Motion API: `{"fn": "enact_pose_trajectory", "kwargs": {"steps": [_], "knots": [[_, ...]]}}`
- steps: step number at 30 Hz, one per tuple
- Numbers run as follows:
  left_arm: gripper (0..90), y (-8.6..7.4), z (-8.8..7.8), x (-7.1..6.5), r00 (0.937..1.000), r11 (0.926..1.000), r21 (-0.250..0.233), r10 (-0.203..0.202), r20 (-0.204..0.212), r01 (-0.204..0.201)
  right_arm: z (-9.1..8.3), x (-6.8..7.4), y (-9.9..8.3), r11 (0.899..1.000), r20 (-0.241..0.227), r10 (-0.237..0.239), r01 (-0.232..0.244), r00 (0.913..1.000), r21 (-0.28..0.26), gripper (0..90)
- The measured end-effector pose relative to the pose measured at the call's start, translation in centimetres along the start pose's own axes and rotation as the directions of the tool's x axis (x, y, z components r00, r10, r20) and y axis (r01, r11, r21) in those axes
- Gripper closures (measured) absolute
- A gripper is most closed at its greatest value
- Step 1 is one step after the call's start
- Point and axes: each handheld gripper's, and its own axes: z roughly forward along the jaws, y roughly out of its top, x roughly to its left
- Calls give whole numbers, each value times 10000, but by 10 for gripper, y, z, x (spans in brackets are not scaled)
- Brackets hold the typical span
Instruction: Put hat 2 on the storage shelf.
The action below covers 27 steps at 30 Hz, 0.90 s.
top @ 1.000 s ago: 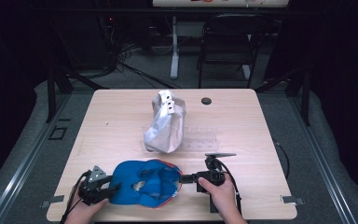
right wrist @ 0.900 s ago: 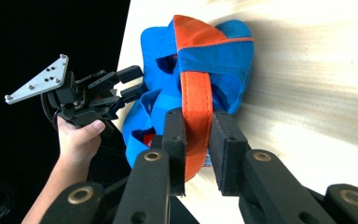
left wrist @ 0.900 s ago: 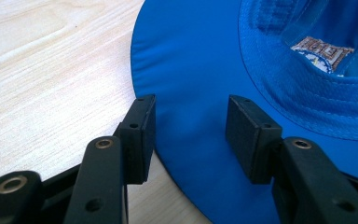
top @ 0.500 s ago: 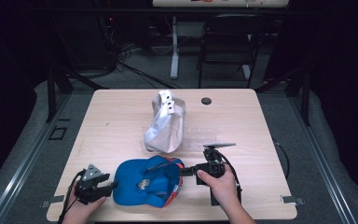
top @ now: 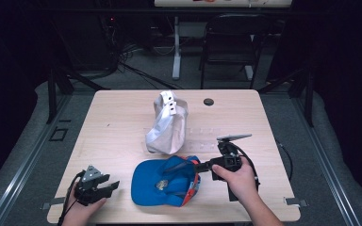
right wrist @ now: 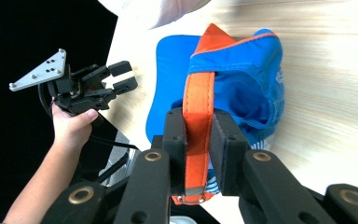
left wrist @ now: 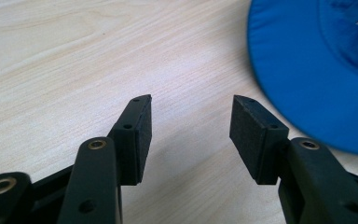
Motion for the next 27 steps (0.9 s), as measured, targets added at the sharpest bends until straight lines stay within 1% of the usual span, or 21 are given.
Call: {"fn": "enact_pose_trajectory", "kwargs": {"steps": [1, 2, 3, 4, 5, 6, 7, 9, 12, 13, 14, 15, 19, 20, 21, 24, 25, 26, 27], "knots": [[492, 0, 0, 0, 9999, 10000, 22, 43, -117, -42, -3, -1, 0, 10000, -74, 57, -57, 10000, 35, 777], [492, 0, 0, 1, 10000, 9999, 109, 46, -26, -45, -5, -2, 1, 9998, -213, 200, -200, 9996, 14, 777], [492, 0, 0, 1, 10000, 9999, 109, 46, -26, -45, -7, -3, 2, 9997, -394, 249, -246, 9989, 67, 778], [492, 0, -1, 2, 10000, 9999, 139, 34, 61, -35, -9, -4, 2, 9992, -608, 405, -403, 9973, 44, 778], [492, 0, -1, 2, 10000, 9999, 139, 34, 61, -35, -9, -4, 2, 9992, -608, 405, -403, 9973, 44, 778], [492, 0, 0, 2, 10000, 10000, 97, 19, 39, -20, -13, -4, 4, 9981, -941, 620, -619, 9936, 41, 779], [492, 0, 0, 2, 10000, 10000, 95, 7, 46, -7, -14, -4, 6, 9977, -1171, 675, -682, 9908, -16, 779], [492, 0, -1, 2, 10000, 9999, 105, 18, 39, -18, -19, -3, 9, 9969, -1469, 781, -785, 9861, 32, 779], [492, 0, -1, 2, 10000, 9999, 110, -4, 41, 4, -27, 3, 15, 9954, -1832, 941, -960, 9786, -12, 780], [492, 0, -1, 2, 10000, 9999, 110, -4, 41, 4, -29, 5, 17, 9959, -1945, 884, -902, 9769, -5, 781], [492, 0, -1, 2, 10000, 9999, 100, -13, 39, 12, -29, 5, 17, 9959, -1945, 884, -902, 9769, -5, 781], [492, 0, 0, 2, 10000, 10000, 26, -28, -1, 28, -32, 8, 19, 9956, -2069, 917, -937, 9740, 3, 780], [492, 0, 0, 2, 10000, 10000, 27, -22, -6, 22, -39, 18, 26, 9952, -2404, 957, -978, 9659, 31, 781], [492, 0, -1, 2, 10000, 10000, 90, -7, 40, 7, -40, 21, 27, 9943, -2502, 1034, -1062, 9627, 25, 781], [492, 1, -2, 3, 10000, 10000, 83, 12, 47, -13, -42, 24, 29, 9934, -2727, 1120, -1140, 9556, 84, 781], [492, 0, -2, 3, 10000, 10000, 53, -19, 36, 19, -45, 28, 32, 9919, -2990, 1254, -1257, 9460, 184, 781], [492, 0, -2, 3, 10000, 10000, 29, -55, -24, 55, -45, 30, 33, 9913, -3065, 1297, -1302, 9430, 191, 781], [492, 0, -1, 3, 9999, 9999, -1, -117, 32, 117, -46, 31, 34, 9919, -3144, 1255, -1246, 9409, 232, 781], [492, 0, -1, 3, 9999, 9999, 2, -109, 39, 109, -47, 33, 35, 9912, -3232, 1310, -1305, 9372, 232, 781]]}}
